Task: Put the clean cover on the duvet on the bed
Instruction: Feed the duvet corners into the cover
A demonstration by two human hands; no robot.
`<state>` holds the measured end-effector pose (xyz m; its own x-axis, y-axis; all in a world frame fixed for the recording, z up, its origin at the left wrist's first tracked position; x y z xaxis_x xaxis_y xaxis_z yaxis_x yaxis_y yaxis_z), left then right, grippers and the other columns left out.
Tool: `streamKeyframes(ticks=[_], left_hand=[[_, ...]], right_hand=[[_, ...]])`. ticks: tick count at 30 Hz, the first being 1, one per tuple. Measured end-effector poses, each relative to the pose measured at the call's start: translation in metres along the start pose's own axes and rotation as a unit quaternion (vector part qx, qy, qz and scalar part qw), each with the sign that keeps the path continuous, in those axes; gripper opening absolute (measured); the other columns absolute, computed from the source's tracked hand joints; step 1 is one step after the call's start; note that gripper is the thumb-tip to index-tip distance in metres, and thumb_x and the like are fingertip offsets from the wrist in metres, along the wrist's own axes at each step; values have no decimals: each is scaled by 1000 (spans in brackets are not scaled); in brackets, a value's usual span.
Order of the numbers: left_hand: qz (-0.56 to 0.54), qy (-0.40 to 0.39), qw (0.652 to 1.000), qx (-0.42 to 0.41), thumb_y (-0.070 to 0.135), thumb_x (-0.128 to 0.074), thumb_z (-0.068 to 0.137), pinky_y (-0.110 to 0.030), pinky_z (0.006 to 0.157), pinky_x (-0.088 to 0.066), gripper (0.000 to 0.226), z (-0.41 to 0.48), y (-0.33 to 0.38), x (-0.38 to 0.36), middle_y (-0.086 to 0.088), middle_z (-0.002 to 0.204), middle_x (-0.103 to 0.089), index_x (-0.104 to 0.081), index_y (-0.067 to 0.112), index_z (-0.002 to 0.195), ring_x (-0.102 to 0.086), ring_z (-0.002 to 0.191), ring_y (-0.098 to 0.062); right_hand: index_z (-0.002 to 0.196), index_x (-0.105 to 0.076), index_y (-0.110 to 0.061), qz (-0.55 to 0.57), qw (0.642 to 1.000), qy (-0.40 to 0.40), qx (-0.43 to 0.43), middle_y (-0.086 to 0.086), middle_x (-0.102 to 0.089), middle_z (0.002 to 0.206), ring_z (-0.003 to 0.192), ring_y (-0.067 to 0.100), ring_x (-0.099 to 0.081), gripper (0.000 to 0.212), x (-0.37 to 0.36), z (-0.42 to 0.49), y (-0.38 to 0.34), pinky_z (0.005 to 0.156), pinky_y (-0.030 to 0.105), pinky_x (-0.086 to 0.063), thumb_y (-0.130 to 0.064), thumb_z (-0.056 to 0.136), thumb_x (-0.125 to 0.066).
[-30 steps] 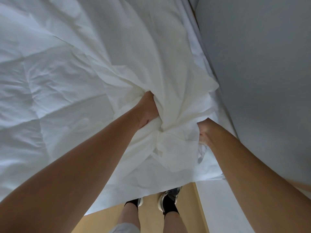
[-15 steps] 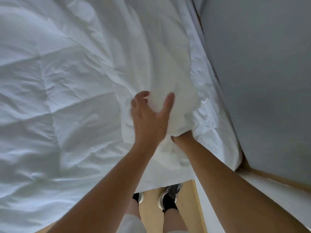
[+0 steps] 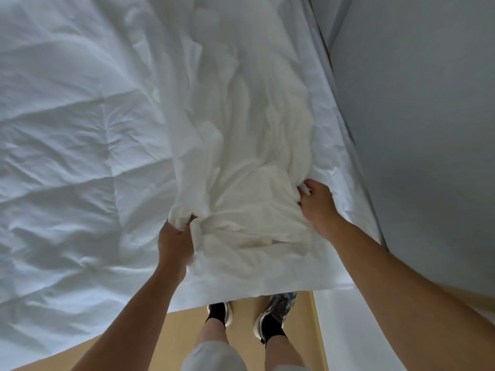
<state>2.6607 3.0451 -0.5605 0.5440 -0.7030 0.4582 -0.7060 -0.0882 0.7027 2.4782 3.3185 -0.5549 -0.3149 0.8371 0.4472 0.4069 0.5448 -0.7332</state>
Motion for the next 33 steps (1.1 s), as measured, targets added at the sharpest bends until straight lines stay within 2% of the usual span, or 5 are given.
streamKeyframes(ticks=[5, 12, 16, 22, 33], left_hand=[[56, 86, 994, -43, 45, -72, 65, -33, 56, -48, 21, 13, -14, 84, 5, 65, -66, -73, 31, 80, -63, 65, -19], [197, 283, 929, -135, 20, -70, 72, -50, 100, -34, 60, -19, 35, 66, -21, 131, -47, -47, 14, 127, -43, 121, -42], [318, 60, 827, -460, 39, -74, 79, -40, 96, -33, 44, -86, 63, -46, -7, 117, -59, -62, 18, 117, -52, 109, -28], [436, 24, 797, -417, 20, -68, 90, -42, 84, -42, 20, -57, 63, -79, -8, 108, -65, -69, 14, 109, -59, 93, -30], [489, -52, 741, -457, -13, -58, 77, -46, 80, -47, 32, -43, 72, -79, -19, 95, -63, -65, 0, 105, -58, 80, -37]], right_hand=[[65, -60, -15, 22, 1000, -4, -3, -3, -58, 60, 54, 9, -48, 26, 32, 8, 1, 52, 28, -42, -14, 90, -60], [66, -48, -13, -132, 991, 18, 28, 10, -57, 76, 73, 29, -50, 27, 11, -9, 13, 58, 29, -35, -11, 92, -52], [71, -52, -20, -290, 950, 102, 49, 4, -54, 83, 80, 28, -47, 21, 5, -21, 2, 76, 36, -34, -14, 91, -52], [68, -57, -14, -95, 994, -22, -41, -5, -59, 61, 49, 10, -57, 34, -12, -8, -2, 42, 17, -38, -40, 85, -70], [76, -49, -13, -47, 996, 79, 2, 4, -58, 77, 75, 27, -53, 21, -16, -10, 16, 65, 34, -40, -11, 96, -45]])
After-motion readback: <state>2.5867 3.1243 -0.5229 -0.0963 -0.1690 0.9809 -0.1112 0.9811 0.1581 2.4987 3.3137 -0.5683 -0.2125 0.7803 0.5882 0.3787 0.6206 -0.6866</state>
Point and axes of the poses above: each hand's wrist, its own z-axis towards the middle knuckle, its own x-axis out of the back of the hand, y = z × x, the point moved 4 cm from there along z, towards the middle knuckle
